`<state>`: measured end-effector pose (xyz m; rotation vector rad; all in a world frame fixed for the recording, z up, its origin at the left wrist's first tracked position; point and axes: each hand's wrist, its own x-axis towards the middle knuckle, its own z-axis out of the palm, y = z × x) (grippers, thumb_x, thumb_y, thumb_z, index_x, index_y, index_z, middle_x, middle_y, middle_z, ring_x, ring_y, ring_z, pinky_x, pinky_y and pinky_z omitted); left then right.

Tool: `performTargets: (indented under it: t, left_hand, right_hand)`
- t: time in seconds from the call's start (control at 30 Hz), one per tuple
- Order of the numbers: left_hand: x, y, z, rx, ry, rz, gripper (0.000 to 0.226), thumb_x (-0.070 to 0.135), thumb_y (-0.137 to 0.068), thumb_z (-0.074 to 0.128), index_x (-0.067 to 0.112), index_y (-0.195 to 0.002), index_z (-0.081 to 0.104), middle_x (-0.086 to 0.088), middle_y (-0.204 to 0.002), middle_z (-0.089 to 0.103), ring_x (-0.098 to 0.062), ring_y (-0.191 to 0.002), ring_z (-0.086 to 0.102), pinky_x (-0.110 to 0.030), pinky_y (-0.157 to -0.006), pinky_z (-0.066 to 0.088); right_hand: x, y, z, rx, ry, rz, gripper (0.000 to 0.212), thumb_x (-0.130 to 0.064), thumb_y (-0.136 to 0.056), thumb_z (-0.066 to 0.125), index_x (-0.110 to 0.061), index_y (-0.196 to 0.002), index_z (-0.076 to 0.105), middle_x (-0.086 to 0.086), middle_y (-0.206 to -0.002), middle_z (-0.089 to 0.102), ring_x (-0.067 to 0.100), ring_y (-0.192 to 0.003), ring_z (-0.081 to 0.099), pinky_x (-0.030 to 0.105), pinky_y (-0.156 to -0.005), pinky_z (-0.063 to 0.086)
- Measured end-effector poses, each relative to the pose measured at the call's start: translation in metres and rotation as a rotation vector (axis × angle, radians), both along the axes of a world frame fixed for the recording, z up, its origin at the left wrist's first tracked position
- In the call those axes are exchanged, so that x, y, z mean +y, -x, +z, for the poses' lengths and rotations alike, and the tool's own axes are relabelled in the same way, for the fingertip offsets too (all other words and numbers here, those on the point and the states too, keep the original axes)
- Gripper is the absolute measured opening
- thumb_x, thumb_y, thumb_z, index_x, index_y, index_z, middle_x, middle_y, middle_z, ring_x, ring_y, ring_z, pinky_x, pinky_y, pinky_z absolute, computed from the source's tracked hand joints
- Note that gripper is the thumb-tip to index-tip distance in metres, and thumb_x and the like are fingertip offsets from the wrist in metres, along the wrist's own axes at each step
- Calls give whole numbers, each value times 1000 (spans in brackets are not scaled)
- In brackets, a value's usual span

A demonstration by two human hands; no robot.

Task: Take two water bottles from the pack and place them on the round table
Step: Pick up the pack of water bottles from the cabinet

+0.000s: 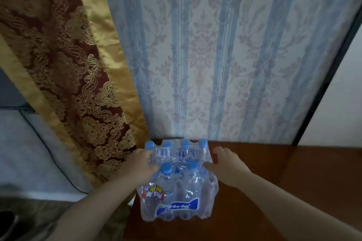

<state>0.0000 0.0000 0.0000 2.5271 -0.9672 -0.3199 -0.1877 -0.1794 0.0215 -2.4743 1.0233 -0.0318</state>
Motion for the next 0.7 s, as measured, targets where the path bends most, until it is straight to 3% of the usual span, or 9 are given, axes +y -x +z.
performTargets:
  t: [0.07, 0.13, 0.23, 0.3, 0.37, 0.43, 0.5, 0.6, 0.7]
  left_hand:
    - [-4, -17, -8, -15, 7, 78, 58, 51, -90, 59, 21, -139, 52, -3, -140, 52, -22, -123, 55, -36, -96, 47]
    - [-5, -31, -19, 92, 17, 138, 67, 59, -88, 56, 20, -143, 47, -4, -140, 52, -24, -125, 54, -38, -100, 46]
    - [-5, -48, -39, 348, 10, 147, 67, 76, -80, 53, 20, -118, 59, -4, -120, 64, -23, -104, 66, -39, -91, 53]
    - [-2, -50, -44, 526, 62, 138, 79, 87, -68, 48, 15, -93, 67, -6, -95, 70, -23, -86, 68, -32, -78, 53]
    - [-2, -53, -51, 715, 155, 200, 83, 86, -63, 48, 12, -90, 74, -10, -89, 76, -27, -86, 73, -39, -87, 56]
    - [-7, -50, -55, 897, 284, 371, 75, 82, -57, 58, 17, -90, 75, -8, -91, 77, -29, -89, 72, -46, -95, 54]
    - [-14, -47, -62, 1041, 466, 533, 68, 73, -54, 67, 13, -85, 74, -6, -77, 77, -25, -75, 72, -42, -78, 57]
    - [-23, -44, -69, 1112, 586, 615, 52, 63, -65, 74, 12, -73, 69, -3, -63, 70, -20, -59, 65, -34, -58, 53]
    - [-26, -52, -66, 1185, 622, 513, 54, 63, -61, 73, 16, -39, 58, 4, -37, 50, -14, -34, 47, -25, -42, 39]
  right_hand:
    - [-7, -19, -15, -9, -90, -114, 76, -58, -88, 54, -13, -146, 33, 11, -144, 44, 29, -130, 42, 41, -104, 41]
    - [-8, -36, -28, -22, -290, -228, 79, -58, -87, 55, -12, -146, 32, 14, -143, 43, 29, -123, 47, 41, -102, 44]
    - [-14, -60, -56, -90, -548, -394, 81, -59, -86, 57, -8, -145, 33, 17, -139, 48, 27, -104, 52, 29, -77, 47]
    - [-13, -67, -65, -149, -610, -513, 90, -74, -75, 57, -3, -130, 48, 14, -106, 64, 20, -79, 55, 26, -56, 41]
    - [-14, -71, -77, -193, -618, -570, 91, -84, -63, 53, -4, -104, 64, 6, -73, 57, 14, -59, 49, 27, -52, 39]
    - [-10, -72, -85, -291, -676, -646, 87, -83, -62, 56, -5, -98, 68, 4, -67, 50, 14, -57, 44, 28, -54, 38]
    - [-6, -72, -90, -384, -749, -727, 82, -84, -56, 57, -9, -85, 66, 2, -59, 45, 13, -52, 41, 27, -52, 38]
    - [-6, -70, -90, -458, -815, -871, 80, -81, -61, 62, -3, -81, 66, 19, -68, 64, 27, -64, 66, 35, -65, 53]
    - [-7, -61, -88, -524, -820, -979, 63, -72, -69, 66, -10, -67, 55, 9, -60, 52, 22, -55, 51, 31, -57, 44]
